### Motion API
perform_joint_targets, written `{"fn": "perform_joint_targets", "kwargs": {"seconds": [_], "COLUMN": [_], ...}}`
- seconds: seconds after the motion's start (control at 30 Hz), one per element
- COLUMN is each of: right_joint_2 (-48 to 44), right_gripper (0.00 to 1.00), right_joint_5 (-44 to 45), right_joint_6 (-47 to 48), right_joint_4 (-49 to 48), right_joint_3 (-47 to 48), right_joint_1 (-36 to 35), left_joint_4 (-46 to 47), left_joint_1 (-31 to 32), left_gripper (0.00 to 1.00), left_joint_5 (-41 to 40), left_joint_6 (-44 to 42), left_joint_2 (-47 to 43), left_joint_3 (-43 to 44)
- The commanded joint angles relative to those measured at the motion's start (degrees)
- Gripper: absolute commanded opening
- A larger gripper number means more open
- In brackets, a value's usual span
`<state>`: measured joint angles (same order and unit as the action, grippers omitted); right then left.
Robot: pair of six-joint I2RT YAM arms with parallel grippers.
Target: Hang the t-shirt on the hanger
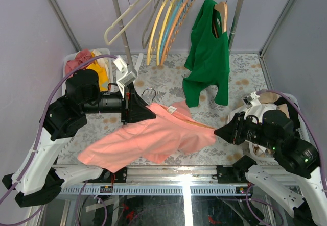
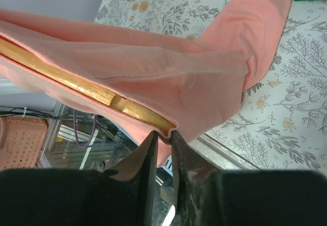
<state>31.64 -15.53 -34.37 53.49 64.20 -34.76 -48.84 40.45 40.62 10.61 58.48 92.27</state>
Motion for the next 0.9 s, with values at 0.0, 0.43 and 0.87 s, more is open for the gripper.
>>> {"fn": "perform_joint_targets", "kwargs": {"seconds": [0.0, 0.43, 0.87], "right_joint_2": [-0.55, -2.92, 4.9], "right_gripper": [0.16, 0.0, 0.0], "right_joint_5": [-1.01, 2.82, -11.4], "right_joint_6": [0.04, 2.05, 0.78], "right_joint_4": [-3.59, -6.29, -24.13], "right_joint_3": [1.26, 7.23, 2.38], "right_joint_1": [0.13, 0.09, 0.13], "left_joint_4": [2.22, 2.58, 5.43], "left_joint_1": [0.0, -0.07, 0.01], "left_gripper": [0.0, 0.0, 0.0], "left_joint_5": [2.39, 2.97, 4.61], "left_joint_6": [1.61, 1.59, 2.92], "left_joint_2": [-0.73, -0.11, 0.91], "left_joint_3": [1.97, 0.65, -1.84]}}
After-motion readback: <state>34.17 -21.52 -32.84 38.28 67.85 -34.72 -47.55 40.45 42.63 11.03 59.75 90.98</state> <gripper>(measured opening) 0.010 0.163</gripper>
